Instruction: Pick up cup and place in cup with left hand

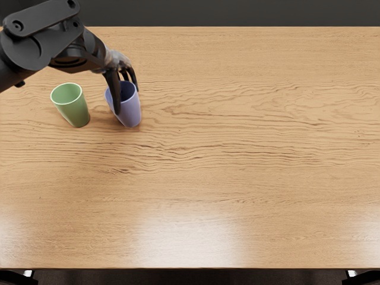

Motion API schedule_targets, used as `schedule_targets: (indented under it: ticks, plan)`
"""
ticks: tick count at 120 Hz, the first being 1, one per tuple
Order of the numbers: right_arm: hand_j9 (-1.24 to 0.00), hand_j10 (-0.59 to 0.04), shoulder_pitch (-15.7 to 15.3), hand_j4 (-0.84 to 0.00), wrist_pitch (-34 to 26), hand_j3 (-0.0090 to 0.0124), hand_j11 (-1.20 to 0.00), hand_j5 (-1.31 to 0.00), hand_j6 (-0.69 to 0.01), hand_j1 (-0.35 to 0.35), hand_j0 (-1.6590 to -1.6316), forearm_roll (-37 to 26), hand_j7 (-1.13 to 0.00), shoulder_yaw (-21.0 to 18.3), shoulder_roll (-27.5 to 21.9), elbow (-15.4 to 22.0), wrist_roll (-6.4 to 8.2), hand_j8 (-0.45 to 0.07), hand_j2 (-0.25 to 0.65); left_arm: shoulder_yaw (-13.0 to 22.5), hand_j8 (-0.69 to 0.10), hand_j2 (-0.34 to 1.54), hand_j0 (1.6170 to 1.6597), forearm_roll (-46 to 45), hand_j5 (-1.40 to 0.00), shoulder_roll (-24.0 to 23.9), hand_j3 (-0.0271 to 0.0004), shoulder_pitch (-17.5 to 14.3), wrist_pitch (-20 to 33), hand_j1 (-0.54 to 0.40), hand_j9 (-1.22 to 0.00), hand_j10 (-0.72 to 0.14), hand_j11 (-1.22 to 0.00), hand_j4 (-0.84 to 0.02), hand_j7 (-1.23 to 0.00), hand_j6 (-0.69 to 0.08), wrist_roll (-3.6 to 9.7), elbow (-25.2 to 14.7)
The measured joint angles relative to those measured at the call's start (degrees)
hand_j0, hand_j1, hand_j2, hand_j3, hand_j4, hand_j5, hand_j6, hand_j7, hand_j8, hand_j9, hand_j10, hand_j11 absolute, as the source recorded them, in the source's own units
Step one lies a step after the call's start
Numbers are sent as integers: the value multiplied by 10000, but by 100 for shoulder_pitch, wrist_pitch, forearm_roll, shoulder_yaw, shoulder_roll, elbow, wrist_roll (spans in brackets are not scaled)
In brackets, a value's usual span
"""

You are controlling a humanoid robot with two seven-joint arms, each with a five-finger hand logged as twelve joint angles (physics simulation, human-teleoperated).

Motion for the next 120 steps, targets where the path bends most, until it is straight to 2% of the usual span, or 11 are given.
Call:
schedule_targets:
  ticks: [27,41,44,57,68,73,85,87,92,97,120]
  plan:
    - [-311,-238,0,-238,0,0,-311,-311,-237,-3202,-16581,0,-311,0,0,0,-2,-238,-50,0,-3723,5705,16557,-155,-7922,158,1,-215,-266,-1460,-7959,-5361,-7914,-5241,-7863,-3341,57,-15]
    - [-311,-238,5,-238,0,0,-311,-311,-237,-3202,-16581,1,-311,0,0,0,-2,-238,-50,1,-3948,6161,16560,-272,-8007,210,1,-363,-407,-1476,-8084,-5444,-8013,-5361,-8033,-3453,139,-18]
    - [-311,-238,6,-238,0,0,-311,-311,-237,-3202,-16581,1,-311,0,0,0,-3,-238,-50,-1,-3927,6250,16560,-295,-8009,230,1,-388,-432,-1474,-8138,-5723,-8040,-5407,-8054,-3485,163,-18]
    - [-311,-239,7,-238,0,0,-311,-311,-237,-3202,-16581,1,-311,13,0,0,-3,-238,-50,0,-4139,6550,16561,-384,-8106,344,1,-517,-534,-1490,-8283,-5581,-8150,-5381,-8198,-3541,237,-20]
    - [-311,-239,7,-238,0,0,-311,-311,-237,-3202,-16581,1,-311,36,0,0,-2,-238,-50,-5,-4267,6901,16563,-428,-8214,453,1,-621,-554,-1516,-8432,-5668,-8223,-5531,-8260,-3937,279,-18]
    - [-311,-239,7,-238,0,0,-311,-311,-237,-3202,-16581,1,-311,41,0,0,-3,-238,-50,-5,-4297,6940,16563,-445,-8283,487,1,-668,-560,-1456,-8512,-5733,-8256,-5629,-8310,-3747,294,-17]
    - [-311,-239,8,-238,0,0,-311,-311,-237,-3202,-16581,1,-311,48,0,0,-6,-238,-50,0,-4597,7119,16563,-528,-8449,707,1,-795,-564,-1440,-8529,-5724,-8349,-5669,-8425,-3911,312,-17]
    - [-311,-239,8,-238,0,0,-311,-311,-237,-3202,-16581,1,-311,49,0,0,-6,-238,-50,3,-3822,6983,16563,-537,-8563,746,1,-822,-572,-1390,-8524,-5736,-8364,-5641,-8525,-3848,314,-18]
    - [-311,-239,8,-238,0,0,-311,-311,-237,-3202,-16581,1,-311,50,0,0,-7,-238,-50,6,-3975,6953,16563,-561,-8515,783,1,-858,-570,-1413,-8500,-5732,-8405,-5603,-8477,-3908,315,-16]
    - [-311,-239,8,-238,0,0,-311,-311,-237,-3202,-16581,1,-311,51,0,1,-8,-238,-50,7,-3637,6680,16564,-616,-8609,854,1,-909,-573,-1505,-8521,-5503,-8442,-5408,-8567,-3816,317,-19]
    - [-311,-239,11,-237,0,0,-311,-311,-237,-3202,-16581,1,-311,52,0,6,-8,-238,-50,14,-3620,6863,16566,-704,-8895,1092,1,-1015,-580,-1641,-8575,-5250,-8626,-5209,-8910,-3595,321,-27]
